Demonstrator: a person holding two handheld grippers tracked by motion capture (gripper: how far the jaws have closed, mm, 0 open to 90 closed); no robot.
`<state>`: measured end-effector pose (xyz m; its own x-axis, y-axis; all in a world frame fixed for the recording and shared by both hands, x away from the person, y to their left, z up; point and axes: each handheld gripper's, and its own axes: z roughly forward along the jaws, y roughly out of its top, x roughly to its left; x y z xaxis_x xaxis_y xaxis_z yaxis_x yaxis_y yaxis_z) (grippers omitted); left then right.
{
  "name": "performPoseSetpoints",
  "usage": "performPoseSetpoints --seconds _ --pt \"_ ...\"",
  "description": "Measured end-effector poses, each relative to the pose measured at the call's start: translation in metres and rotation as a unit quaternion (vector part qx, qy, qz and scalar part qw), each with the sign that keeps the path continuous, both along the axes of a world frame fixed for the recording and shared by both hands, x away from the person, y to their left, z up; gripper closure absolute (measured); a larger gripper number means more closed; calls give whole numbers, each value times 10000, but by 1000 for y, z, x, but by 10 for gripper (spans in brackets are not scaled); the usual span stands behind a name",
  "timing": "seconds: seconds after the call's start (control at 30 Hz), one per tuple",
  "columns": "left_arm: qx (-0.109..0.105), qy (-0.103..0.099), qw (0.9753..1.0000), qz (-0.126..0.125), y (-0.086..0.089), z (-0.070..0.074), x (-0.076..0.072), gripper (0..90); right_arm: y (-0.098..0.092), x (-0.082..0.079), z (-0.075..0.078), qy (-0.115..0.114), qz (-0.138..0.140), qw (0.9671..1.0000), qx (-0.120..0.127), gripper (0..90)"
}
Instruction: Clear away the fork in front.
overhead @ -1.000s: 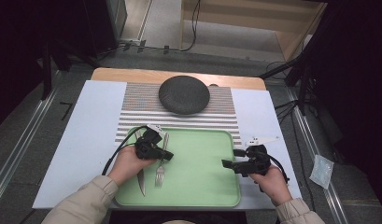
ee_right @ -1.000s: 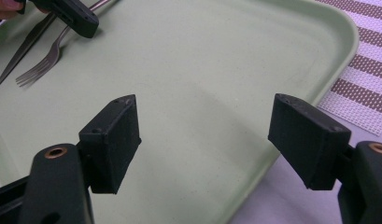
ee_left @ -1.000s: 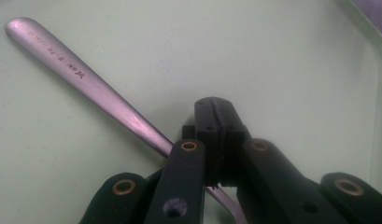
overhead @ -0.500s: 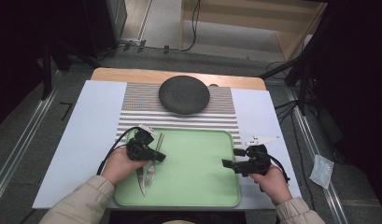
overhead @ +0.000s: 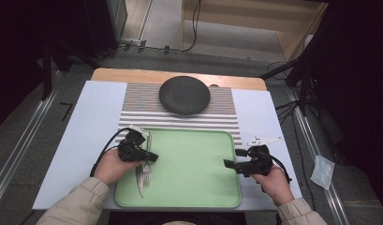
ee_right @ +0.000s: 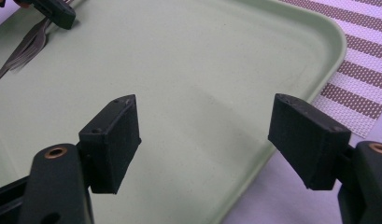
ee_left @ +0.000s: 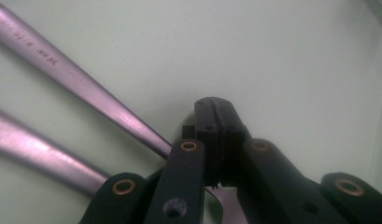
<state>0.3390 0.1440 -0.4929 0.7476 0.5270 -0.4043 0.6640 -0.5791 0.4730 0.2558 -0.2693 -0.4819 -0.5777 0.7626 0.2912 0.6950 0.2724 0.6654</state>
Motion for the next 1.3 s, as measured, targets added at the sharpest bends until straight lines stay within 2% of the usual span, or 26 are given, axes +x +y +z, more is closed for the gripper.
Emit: performPoseSetpoints --seconds 0.43,0.6,0.67,0.73,0.9,1.07,1.2,1.3 --pt "31 28 9998 174 24 2 -2 900 -4 -1 0 -6 -43 10000 3 229" --pt "-18 79 9994 323 30 2 0 890 -3 -1 -1 1 -5 10000 3 229" --pt "-58 102 9995 300 31 2 1 871 -2 -2 -2 48 -21 10000 11 229" --pt "-204 110 9992 311 31 4 1 825 -2 -1 -2 38 11 10000 -2 229" --pt "-587 -178 9973 398 34 12 1 653 -1 0 -4 71 51 10000 -14 229" --pt "-1071 -451 9916 560 37 19 -1 462 0 1 -5 73 113 9999 13 229" --pt "-1143 -526 9901 618 39 20 -1 378 0 1 -4 65 140 9999 65 229" --pt "-1192 -654 9887 635 40 23 -3 342 1 1 -4 103 128 9998 68 229"
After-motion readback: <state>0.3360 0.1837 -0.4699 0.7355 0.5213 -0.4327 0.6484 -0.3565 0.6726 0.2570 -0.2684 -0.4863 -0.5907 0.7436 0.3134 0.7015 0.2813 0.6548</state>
